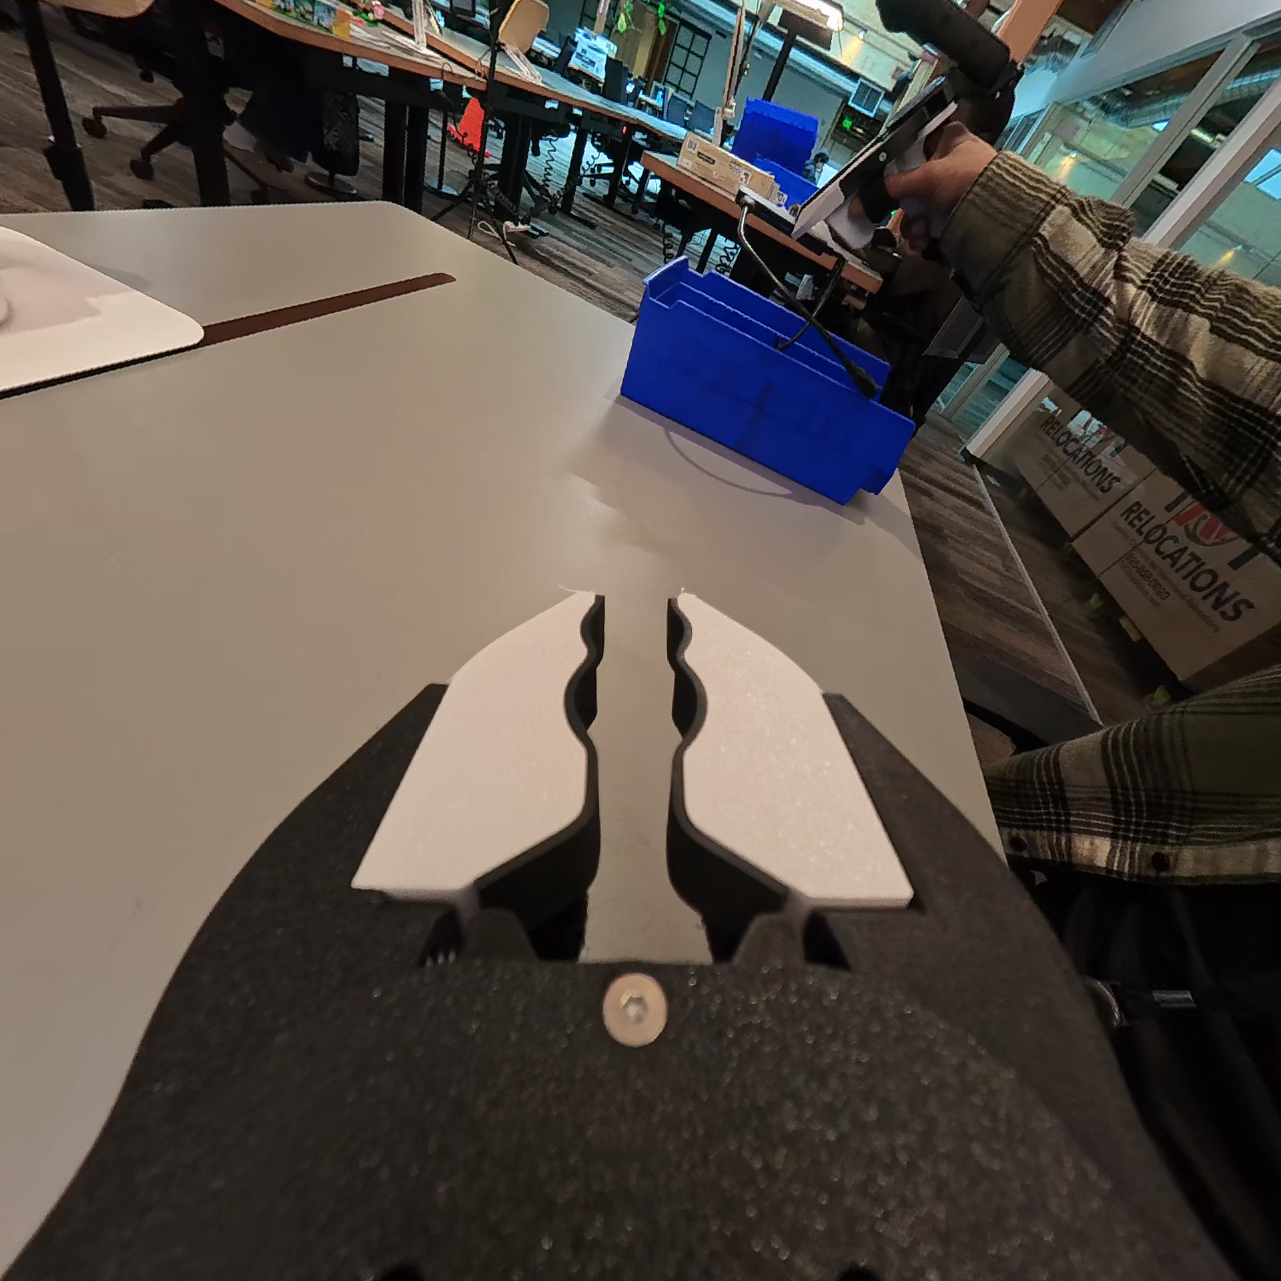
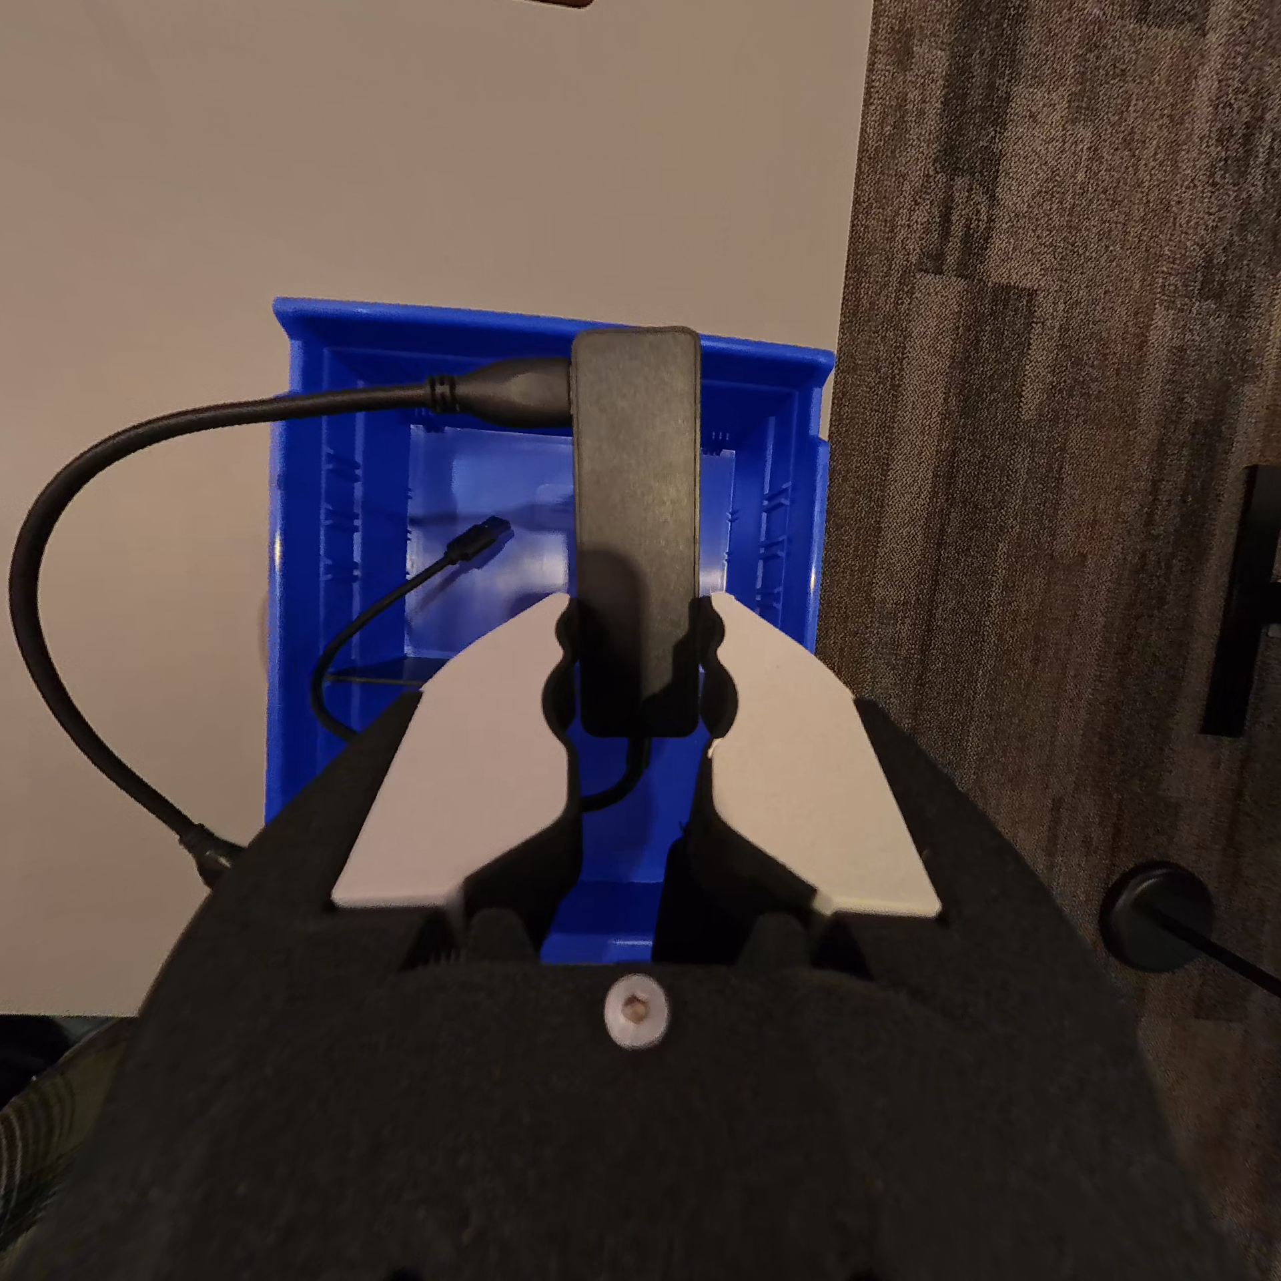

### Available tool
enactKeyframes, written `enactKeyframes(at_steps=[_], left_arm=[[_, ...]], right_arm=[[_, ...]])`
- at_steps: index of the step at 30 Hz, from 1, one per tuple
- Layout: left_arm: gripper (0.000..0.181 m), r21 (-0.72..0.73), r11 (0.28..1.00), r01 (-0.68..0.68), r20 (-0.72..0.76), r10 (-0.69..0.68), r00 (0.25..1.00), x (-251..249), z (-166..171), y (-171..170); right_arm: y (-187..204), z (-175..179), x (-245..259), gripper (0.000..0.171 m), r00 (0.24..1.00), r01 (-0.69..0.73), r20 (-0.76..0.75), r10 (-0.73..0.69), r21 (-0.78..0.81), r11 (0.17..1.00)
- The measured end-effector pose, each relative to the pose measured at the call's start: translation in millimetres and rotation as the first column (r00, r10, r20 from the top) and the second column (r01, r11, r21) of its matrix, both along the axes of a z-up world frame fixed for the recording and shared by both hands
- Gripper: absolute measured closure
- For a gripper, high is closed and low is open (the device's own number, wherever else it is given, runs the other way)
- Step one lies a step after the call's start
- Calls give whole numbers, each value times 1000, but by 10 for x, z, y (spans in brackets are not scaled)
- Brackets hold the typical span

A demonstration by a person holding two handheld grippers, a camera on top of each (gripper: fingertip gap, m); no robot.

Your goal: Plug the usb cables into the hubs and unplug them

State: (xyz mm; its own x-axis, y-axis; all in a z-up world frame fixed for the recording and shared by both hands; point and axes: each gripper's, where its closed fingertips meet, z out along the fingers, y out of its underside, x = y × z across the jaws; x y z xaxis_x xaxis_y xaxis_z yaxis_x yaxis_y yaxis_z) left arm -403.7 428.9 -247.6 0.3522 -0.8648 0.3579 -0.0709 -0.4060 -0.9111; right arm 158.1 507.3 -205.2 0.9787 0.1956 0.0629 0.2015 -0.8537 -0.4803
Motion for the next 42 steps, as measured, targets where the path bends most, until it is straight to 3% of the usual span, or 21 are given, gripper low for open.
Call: enactKeyframes(at_steps=[14,32,42], left_arm=[[165,-3,1000,0,-9,0,1000,9,-25,4],[165,-14,1000,14,-27,-14,1000,51,-69,-14],[165,-23,1000,18,-41,-19,999,72,-114,-10]], right_arm=[[29,-158,-22,139,1000,2,-23,-3,-53,999],[91,-460,176,139,980,170,-82,-182,-143,975],[100,-876,227,139,954,251,-94,-286,-274,928]])
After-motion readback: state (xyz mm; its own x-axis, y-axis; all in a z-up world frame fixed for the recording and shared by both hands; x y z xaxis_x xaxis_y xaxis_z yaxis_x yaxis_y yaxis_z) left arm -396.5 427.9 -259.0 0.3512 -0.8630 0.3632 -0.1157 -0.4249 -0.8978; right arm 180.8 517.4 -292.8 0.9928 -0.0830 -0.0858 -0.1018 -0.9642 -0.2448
